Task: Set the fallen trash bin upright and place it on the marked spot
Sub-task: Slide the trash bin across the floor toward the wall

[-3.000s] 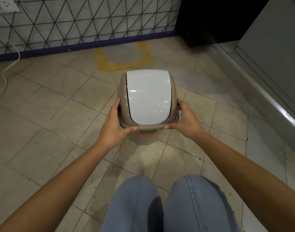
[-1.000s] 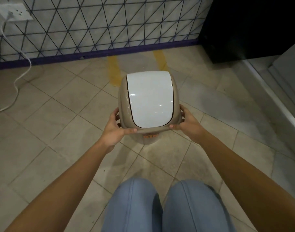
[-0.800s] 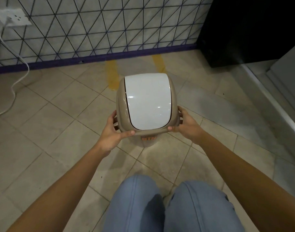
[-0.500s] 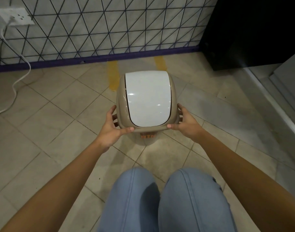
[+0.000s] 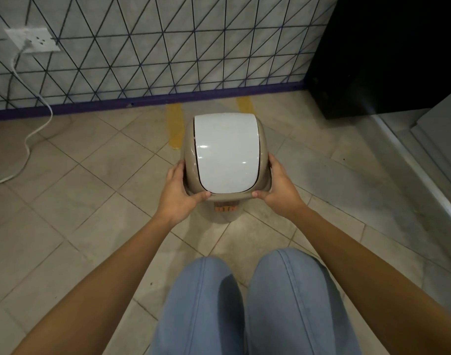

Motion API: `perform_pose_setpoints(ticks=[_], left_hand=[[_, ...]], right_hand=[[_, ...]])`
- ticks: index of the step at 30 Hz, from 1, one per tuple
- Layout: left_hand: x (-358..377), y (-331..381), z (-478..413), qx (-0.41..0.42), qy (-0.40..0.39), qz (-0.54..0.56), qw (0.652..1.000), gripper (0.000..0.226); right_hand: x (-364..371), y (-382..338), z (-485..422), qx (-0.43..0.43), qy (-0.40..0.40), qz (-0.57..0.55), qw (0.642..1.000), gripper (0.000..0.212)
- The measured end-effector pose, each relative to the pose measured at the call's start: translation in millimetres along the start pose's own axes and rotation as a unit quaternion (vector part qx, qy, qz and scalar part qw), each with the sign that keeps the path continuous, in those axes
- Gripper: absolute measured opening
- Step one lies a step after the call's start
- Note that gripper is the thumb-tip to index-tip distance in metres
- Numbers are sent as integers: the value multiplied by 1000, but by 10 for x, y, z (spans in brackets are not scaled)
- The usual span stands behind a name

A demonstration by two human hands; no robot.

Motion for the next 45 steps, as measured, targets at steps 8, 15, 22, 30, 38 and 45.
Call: perform_pose_setpoints(ticks=[8, 15, 22, 30, 38, 45], left_hand=[[2, -3, -131, 9, 13, -7, 1000, 95], [27, 99, -150, 39, 57, 5, 998, 95], [125, 345, 49, 212, 88, -177, 957, 65], [420, 391, 164, 341, 54, -349, 871, 38], [456, 426, -38, 325, 57, -362, 872, 39], [472, 444, -273, 307, 67, -358, 879, 38]], right_hand=[[-14, -47, -58, 1, 20, 9, 1000, 102], [-56, -167, -50, -65, 68, 93, 991, 89], [40, -320, 71, -244, 98, 261, 929, 48], [193, -406, 93, -375, 135, 343, 851, 24], [172, -393, -119, -345, 138, 322, 871, 21], [138, -365, -395, -327, 121, 310, 885, 22]])
Point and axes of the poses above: each hand's wrist, its own z-axis away from the middle knuckle, its own x-axis out of the palm, y = z × x, the point moved 7 cm from there along -z, towards the middle knuckle, and after that the axes turned 5 degrees about z, right-handed, at the moved point
